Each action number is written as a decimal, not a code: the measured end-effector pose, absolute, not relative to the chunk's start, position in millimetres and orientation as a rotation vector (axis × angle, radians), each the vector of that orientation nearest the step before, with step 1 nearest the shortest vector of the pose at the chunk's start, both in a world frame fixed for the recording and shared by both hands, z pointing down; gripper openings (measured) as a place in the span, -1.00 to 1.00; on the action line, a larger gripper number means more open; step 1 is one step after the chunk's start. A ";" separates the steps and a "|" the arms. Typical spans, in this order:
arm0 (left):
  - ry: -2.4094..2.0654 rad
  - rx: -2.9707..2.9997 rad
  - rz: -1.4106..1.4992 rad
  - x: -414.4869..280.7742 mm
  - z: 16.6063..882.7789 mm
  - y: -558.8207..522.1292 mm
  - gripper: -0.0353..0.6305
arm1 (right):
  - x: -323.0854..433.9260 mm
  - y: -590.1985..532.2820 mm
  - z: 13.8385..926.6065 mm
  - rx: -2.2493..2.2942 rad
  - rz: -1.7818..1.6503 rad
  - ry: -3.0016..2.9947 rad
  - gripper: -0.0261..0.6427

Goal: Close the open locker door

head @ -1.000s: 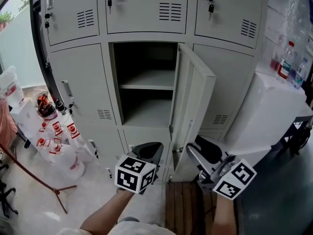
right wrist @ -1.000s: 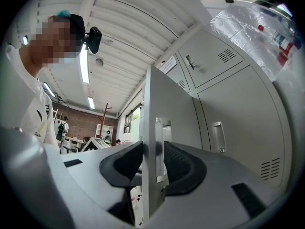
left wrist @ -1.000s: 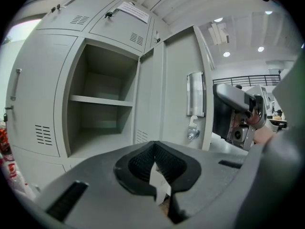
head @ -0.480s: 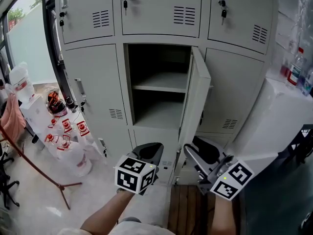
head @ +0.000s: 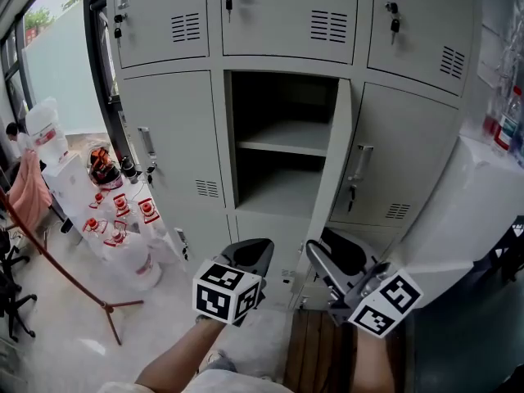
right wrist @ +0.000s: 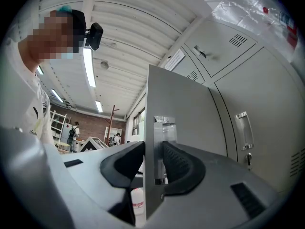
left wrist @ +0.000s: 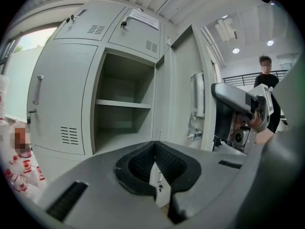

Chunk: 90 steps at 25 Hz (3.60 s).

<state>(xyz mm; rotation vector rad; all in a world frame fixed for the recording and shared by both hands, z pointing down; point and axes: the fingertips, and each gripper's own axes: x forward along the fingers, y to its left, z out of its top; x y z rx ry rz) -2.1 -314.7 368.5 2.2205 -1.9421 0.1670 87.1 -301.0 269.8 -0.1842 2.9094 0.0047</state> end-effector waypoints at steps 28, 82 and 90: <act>-1.998 2.122 0.136 -102.8 377.3 -314.8 -0.88 | -23.4 -302.5 269.3 -0.352 0.082 2.914 -0.60; -1.929 2.282 0.036 -262.7 355.1 -374.7 -0.88 | -177.8 -404.6 271.5 -0.745 0.145 2.861 -0.67; -1.902 2.314 0.032 -268.4 353.8 -385.4 -0.88 | -184.9 -422.0 272.0 -0.803 0.151 2.859 -0.69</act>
